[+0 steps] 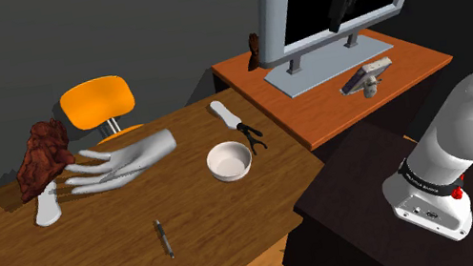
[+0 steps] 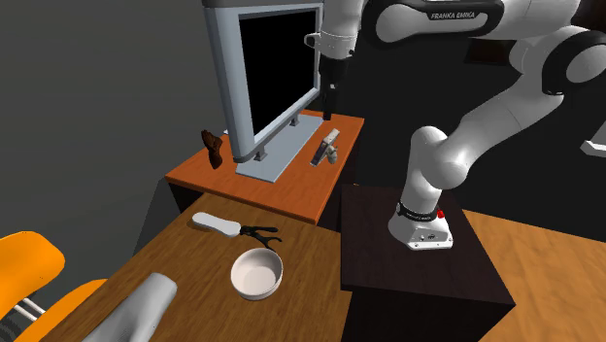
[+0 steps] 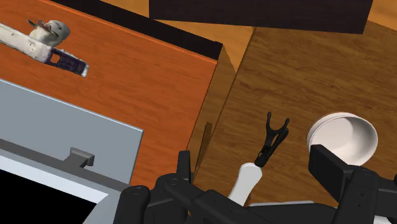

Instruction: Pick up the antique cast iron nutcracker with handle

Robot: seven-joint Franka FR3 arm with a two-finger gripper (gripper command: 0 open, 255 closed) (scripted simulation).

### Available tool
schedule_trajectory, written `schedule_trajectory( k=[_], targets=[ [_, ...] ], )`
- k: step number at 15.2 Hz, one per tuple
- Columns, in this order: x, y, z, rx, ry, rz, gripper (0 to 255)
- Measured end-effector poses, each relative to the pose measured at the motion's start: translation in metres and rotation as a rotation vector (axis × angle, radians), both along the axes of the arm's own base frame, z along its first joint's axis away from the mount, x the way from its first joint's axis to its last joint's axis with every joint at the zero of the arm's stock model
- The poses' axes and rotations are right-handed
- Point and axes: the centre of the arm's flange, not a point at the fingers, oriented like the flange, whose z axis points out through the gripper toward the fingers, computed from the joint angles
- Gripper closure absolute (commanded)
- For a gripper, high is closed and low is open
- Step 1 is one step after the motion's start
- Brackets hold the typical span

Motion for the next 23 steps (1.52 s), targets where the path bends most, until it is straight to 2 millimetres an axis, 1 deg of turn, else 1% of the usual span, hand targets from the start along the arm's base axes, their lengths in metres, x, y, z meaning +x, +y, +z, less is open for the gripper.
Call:
schedule_trajectory(
  k=[1,2,4,10,12,13,14,17,18,23],
  targets=[
    [0.000,0.000,0.000,0.000,0.000,0.000,0],
    [0.002,0.002,-0.005,-0.001,0.000,-0.004,0],
    [0.012,0.011,-0.023,-0.002,-0.001,-0.018,0],
    [0.043,0.038,-0.087,-0.008,-0.006,-0.068,0],
    [0.055,0.049,-0.110,-0.011,-0.008,-0.085,0],
    [0.061,0.051,-0.123,-0.012,-0.008,-0.094,0],
    [0.067,0.056,-0.132,-0.013,-0.010,-0.103,0],
    [0.086,0.064,-0.164,-0.016,-0.013,-0.129,0],
    [0.092,0.069,-0.178,-0.018,-0.013,-0.137,0],
    [0.125,0.094,-0.231,-0.022,-0.020,-0.179,0]
  ],
)
